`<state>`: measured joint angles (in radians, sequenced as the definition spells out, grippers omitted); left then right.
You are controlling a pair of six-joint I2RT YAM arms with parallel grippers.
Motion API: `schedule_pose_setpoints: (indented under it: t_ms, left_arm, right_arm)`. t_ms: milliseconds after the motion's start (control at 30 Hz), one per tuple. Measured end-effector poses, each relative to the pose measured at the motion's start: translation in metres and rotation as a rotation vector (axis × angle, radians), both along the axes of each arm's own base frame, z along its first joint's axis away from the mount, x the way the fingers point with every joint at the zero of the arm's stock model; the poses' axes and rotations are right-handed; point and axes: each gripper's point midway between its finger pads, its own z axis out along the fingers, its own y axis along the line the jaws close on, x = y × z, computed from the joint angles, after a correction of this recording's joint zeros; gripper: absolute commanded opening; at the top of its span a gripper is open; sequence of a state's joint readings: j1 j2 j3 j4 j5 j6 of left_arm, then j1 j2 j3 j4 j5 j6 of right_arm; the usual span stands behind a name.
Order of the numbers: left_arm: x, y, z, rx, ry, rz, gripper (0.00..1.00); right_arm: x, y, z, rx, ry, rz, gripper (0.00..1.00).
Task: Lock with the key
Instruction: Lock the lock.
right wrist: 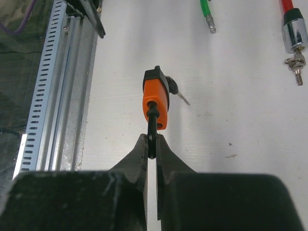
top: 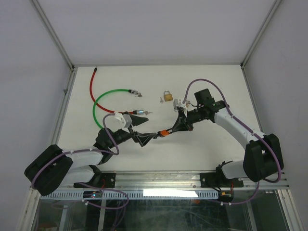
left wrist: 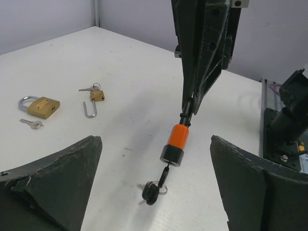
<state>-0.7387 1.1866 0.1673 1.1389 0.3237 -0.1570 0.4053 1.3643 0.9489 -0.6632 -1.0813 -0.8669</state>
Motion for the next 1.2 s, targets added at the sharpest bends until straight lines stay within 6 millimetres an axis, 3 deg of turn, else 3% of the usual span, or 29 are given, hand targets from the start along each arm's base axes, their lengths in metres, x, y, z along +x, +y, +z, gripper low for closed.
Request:
schedule_pose_setpoints:
  t_ms: [233,400,500,667,967,1200]
  left_arm:
    - [-0.007,0.0,-0.007,-0.016,0.088,-0.104,0.98]
    - [-0.008,-0.01,-0.015,0.027,0.113,-0.161,0.82]
    - [-0.005,-0.018,-0.02,0.065,0.104,-0.189,0.78]
    - [-0.005,-0.031,-0.043,0.166,0.07,-0.226,0.75]
    - [-0.003,-0.048,-0.088,0.308,0.054,-0.327,0.55]
    - [-0.002,-0.053,-0.092,0.316,0.067,-0.352,0.55]
  right_arm:
    - [0.001,-0.001,0.006,-0.012,0.002,0.019,0.0]
    - [-0.001,-0.003,-0.001,-0.035,0.035,0.019,0.0]
    - [-0.001,-0.004,-0.006,-0.051,0.048,0.015,0.0]
    - [-0.002,-0.003,-0.011,-0.074,0.057,0.021,0.0]
    - [-0.006,0.0,-0.014,-0.092,0.035,0.045,0.0]
    - [-0.006,0.0,-0.017,-0.107,0.026,0.05,0.0]
